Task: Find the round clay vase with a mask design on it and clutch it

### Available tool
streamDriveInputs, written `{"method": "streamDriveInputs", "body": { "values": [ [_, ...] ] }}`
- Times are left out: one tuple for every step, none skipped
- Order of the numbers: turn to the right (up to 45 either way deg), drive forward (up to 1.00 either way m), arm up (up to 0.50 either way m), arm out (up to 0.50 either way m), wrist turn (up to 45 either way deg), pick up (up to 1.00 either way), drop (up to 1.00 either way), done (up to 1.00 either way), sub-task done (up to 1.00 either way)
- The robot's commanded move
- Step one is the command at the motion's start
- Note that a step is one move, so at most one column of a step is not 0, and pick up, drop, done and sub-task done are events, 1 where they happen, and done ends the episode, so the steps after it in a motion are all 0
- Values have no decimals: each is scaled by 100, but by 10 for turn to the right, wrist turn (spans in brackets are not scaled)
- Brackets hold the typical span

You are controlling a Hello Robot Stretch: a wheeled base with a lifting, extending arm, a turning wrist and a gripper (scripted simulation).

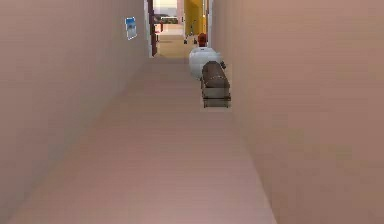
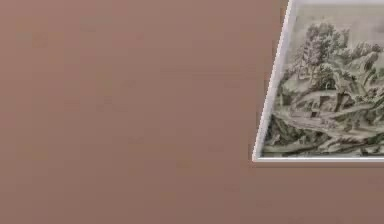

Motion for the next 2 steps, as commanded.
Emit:
{"method": "streamDriveInputs", "body": {
  "values": [
    [-60,0,0,0,0,0,0,0,0],
    [0,100,0,0,0,0,0,0,0]
  ]
}}
